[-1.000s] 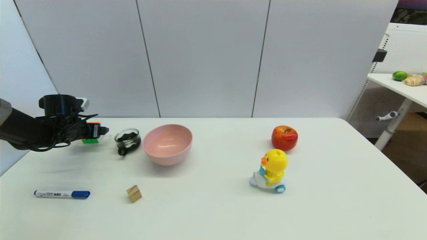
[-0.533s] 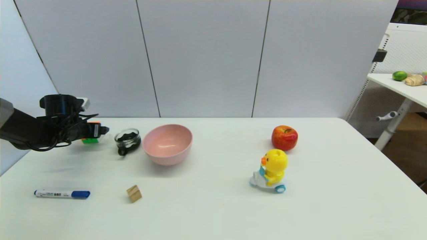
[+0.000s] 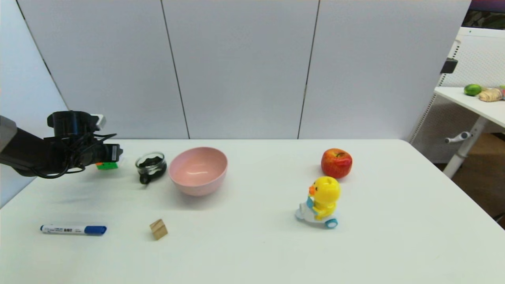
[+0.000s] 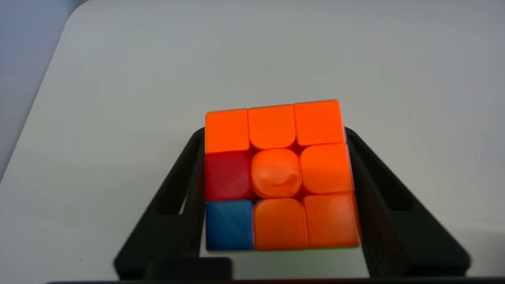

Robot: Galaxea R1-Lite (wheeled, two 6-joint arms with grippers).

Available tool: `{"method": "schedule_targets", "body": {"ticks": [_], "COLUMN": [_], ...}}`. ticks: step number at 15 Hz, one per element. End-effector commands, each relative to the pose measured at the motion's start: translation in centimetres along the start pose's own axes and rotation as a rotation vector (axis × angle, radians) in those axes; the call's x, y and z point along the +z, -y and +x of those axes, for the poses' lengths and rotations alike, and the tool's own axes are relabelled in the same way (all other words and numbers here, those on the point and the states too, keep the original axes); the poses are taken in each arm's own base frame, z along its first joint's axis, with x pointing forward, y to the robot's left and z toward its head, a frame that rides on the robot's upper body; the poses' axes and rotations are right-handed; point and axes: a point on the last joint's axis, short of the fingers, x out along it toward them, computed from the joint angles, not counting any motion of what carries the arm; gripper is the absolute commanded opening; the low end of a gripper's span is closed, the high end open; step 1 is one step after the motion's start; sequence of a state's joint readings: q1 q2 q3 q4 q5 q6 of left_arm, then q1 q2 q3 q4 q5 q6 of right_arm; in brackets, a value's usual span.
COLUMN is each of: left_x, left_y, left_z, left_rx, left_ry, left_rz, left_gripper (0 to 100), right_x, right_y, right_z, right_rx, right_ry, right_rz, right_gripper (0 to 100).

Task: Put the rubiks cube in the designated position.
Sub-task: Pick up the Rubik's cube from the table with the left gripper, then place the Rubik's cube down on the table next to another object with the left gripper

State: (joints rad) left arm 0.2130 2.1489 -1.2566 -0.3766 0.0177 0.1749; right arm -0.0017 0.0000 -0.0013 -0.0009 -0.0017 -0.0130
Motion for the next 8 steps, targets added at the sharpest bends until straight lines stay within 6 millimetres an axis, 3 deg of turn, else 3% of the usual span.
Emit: {"method": "schedule_targets", "body": {"ticks": [1, 6, 8], "left_x": [0.0, 0.2, 2.8], "left_y": [0.1, 0.1, -0.5], "left_z": [0.0, 0.1, -0.9], "left_rx": [-0.001, 0.003, 0.02], "left_ry": [0.002, 0.009, 0.098], "left_rz": [0.003, 0.001, -0.004], "left_gripper": [0, 0, 0], "right_x": [0.0, 0.0, 0.0], "right_y": [0.0, 0.0, 0.0], "right_z": [0.0, 0.0, 0.0], "right_rx": [0.0, 0.0, 0.0], "right_ry": [-0.001, -0.001, -0.001], "right_rz": [-0.001, -0.001, -0.001], "right_gripper": [100, 100, 100]}}
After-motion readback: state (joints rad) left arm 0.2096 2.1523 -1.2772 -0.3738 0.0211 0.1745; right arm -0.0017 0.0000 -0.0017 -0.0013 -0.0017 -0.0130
